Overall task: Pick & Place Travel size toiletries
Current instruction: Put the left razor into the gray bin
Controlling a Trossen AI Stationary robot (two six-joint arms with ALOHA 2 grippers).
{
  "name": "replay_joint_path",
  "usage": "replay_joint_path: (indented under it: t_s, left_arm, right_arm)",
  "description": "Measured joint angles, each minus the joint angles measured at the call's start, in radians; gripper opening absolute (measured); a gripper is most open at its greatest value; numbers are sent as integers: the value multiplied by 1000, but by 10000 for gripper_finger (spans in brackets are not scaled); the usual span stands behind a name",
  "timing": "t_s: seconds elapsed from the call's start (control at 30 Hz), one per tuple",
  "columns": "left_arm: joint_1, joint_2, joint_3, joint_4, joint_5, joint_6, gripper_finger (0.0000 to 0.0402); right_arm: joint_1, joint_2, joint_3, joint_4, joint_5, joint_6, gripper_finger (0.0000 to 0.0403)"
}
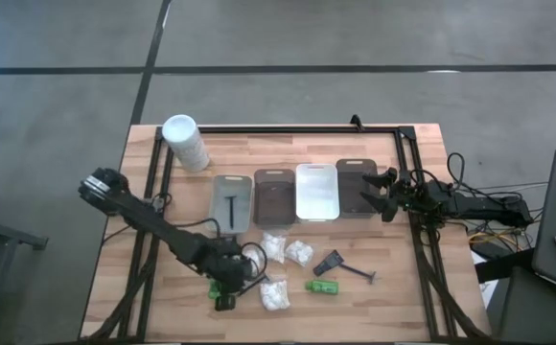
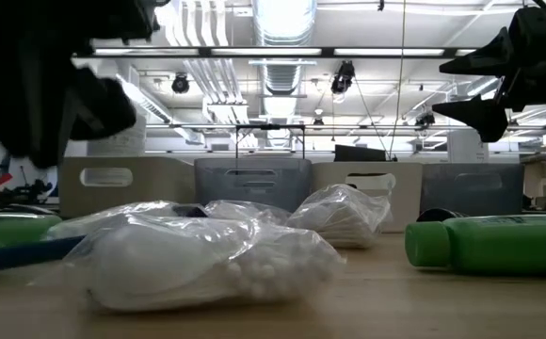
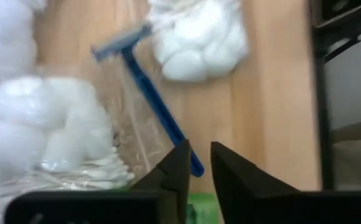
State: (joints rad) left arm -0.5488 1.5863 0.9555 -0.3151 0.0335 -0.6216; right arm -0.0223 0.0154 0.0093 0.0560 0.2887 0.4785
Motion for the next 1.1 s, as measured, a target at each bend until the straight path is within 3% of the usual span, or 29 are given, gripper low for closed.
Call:
replay_joint_path:
  t_s: [0.17, 0.27, 0.43, 0.6, 0.73, 0.87, 1.1]
  left_arm:
    - [2, -79, -2, -3, -50, -16, 8]
    - [3, -82, -8, -23, -72, -85, 14]
    - [-30, -24, -10, 4, -76, -205, 106]
    - [-75, 50, 2, 80, -126, -225, 214]
    - [-106, 107, 29, 73, -221, -182, 256]
    - [-127, 155, 45, 79, -316, -129, 255]
    - [-128, 206, 46, 79, -335, -137, 218]
  right_arm:
    - [0, 0, 0, 0, 0, 0, 364]
    - [0, 0, 0, 0, 0, 0, 363]
    - [0, 0, 0, 0, 0, 0, 363]
    - [0, 0, 0, 0, 0, 0, 363]
    - [0, 0, 0, 0, 0, 0, 364]
    - [0, 0, 0, 0, 0, 0, 363]
    - [0, 0, 0, 0, 0, 0, 364]
